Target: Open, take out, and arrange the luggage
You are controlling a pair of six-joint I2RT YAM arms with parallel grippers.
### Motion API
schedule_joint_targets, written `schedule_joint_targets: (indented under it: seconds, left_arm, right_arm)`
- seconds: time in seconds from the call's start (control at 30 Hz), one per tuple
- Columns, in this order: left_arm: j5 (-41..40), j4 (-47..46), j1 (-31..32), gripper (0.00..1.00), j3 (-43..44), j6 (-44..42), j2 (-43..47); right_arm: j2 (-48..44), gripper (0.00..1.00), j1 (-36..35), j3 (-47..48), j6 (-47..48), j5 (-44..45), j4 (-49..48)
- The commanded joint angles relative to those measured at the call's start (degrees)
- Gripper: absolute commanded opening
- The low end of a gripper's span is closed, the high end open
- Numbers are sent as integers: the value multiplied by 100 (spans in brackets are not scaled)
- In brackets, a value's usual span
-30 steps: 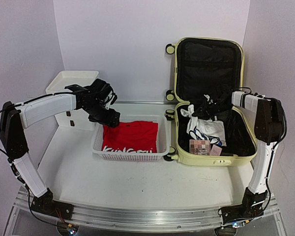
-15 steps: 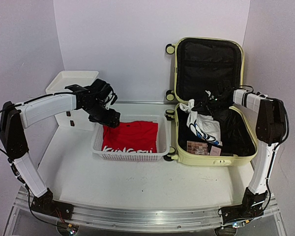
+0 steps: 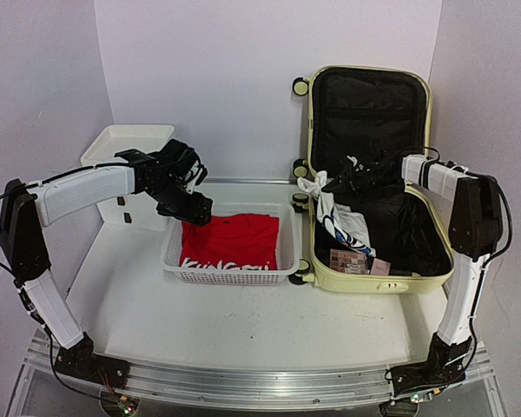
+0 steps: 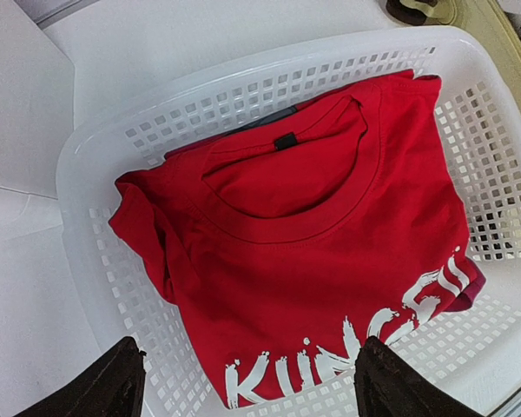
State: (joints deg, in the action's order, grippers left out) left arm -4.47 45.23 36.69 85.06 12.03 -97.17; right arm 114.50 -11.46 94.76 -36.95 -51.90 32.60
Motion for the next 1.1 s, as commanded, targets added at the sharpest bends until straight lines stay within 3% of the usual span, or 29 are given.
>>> schedule_joint_targets:
  seconds: [0.0,0.53,0.87,1.07]
  left_arm:
    - [0,18,-21,84,169,71,221]
    - [-482,160,-21,84,119,452,1288]
    - [-887,142,-21,84,-262,438,2067]
    - [-633,125,-21,83,-531,376,2576]
  right_arm:
    - [-557,0,-445,248,-503,-278,-461]
    - [-188,0,-1976,442,-2081,910,-1611]
    - [649,0,-3068,925,-2251,2087,-1883]
    - [1334,0,-3548,1344,-2248,2936,-2254]
